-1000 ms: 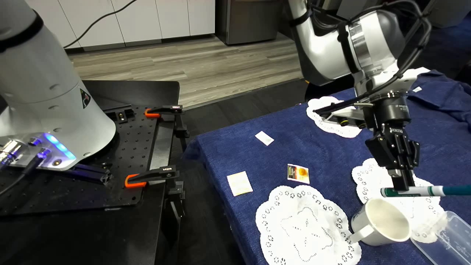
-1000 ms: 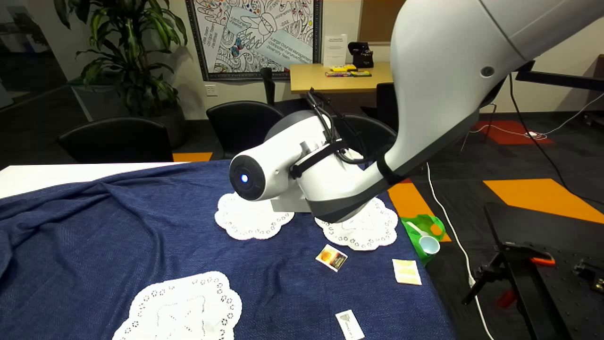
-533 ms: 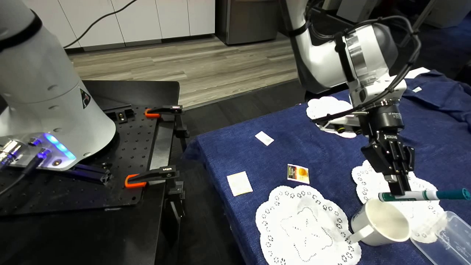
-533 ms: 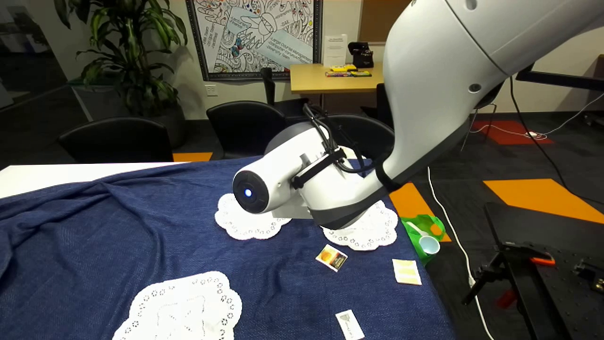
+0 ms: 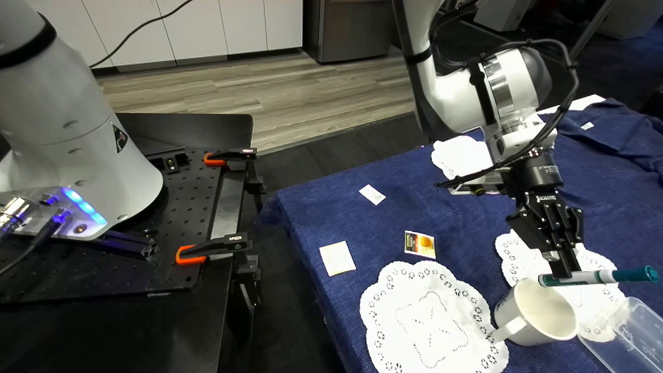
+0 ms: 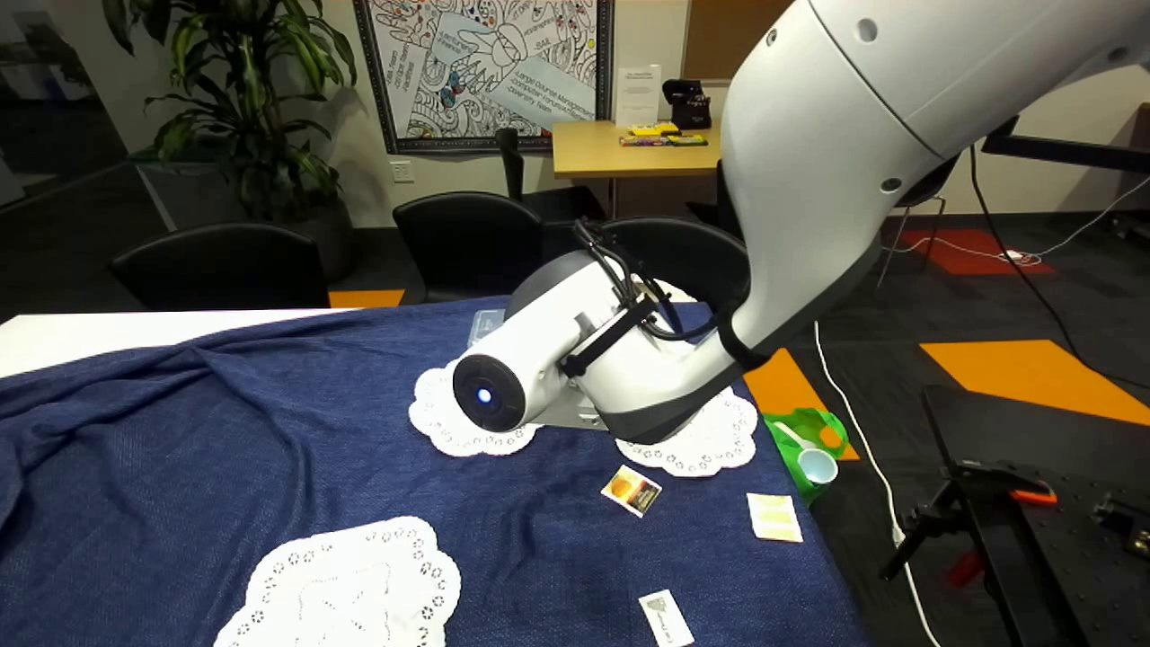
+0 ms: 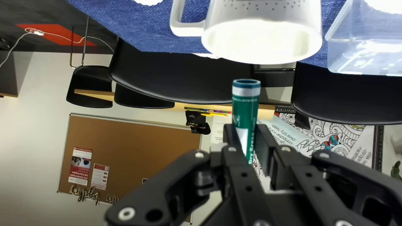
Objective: Take the marker from the table and put in the white cup
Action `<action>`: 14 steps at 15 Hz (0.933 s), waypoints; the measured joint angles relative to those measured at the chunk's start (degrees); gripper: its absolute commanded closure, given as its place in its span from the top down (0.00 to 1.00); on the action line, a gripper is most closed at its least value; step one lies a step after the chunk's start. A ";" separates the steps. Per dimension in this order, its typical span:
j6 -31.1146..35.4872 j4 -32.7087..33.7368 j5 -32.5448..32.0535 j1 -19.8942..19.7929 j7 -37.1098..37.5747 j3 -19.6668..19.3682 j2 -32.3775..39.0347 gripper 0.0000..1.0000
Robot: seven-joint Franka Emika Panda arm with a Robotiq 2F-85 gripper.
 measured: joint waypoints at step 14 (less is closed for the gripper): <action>-5.90 5.52 -0.90 -3.91 2.83 4.01 6.06 0.05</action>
